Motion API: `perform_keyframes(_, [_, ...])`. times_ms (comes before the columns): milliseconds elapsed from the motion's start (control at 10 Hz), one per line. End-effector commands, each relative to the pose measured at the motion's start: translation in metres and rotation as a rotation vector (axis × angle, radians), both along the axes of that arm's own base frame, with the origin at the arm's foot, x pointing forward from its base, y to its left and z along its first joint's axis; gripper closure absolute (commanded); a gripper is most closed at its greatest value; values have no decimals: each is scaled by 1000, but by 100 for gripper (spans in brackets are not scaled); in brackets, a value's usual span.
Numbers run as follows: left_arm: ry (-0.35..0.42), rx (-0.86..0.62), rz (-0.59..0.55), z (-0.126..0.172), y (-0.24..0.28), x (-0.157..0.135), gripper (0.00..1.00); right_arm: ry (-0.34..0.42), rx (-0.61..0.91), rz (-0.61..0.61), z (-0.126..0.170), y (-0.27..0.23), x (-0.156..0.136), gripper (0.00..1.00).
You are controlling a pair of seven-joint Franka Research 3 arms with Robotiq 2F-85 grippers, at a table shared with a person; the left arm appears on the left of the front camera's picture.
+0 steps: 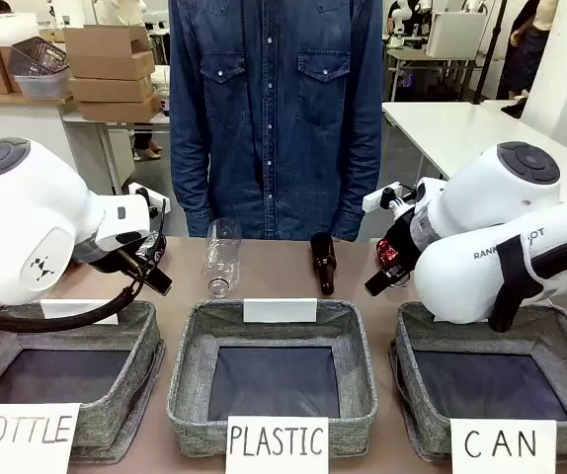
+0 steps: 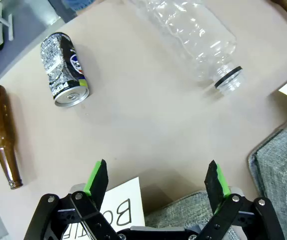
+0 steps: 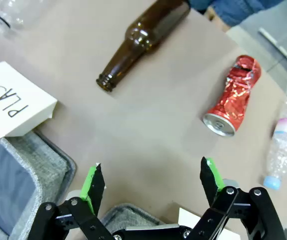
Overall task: Sort the can waste into the basket.
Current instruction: Pick up the can waste from the table and place it in the right Fabric basket.
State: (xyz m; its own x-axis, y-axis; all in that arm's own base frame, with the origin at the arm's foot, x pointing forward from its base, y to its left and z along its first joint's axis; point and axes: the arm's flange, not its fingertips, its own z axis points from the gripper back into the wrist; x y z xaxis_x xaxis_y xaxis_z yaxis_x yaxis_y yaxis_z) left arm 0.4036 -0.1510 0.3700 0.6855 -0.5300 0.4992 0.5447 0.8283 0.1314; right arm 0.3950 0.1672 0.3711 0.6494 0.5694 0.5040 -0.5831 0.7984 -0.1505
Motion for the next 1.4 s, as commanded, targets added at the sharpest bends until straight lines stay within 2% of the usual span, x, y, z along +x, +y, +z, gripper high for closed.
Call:
perform_keyframes(0, [0,0,0,0,0,0,0,0,0,0,0,0,0,0])
perform_keyframes(1000, [0,0,0,0,0,0,0,0,-1,0,0,0,0,0])
perform_keyframes(1100, [12,70,-9,21,3,-8,0,4,-2,66,17,-4,-8,0])
perform_keyframes(1300, [-58,28,-70,93,30,-50,0,-11,101,128,76,-34,-44,0])
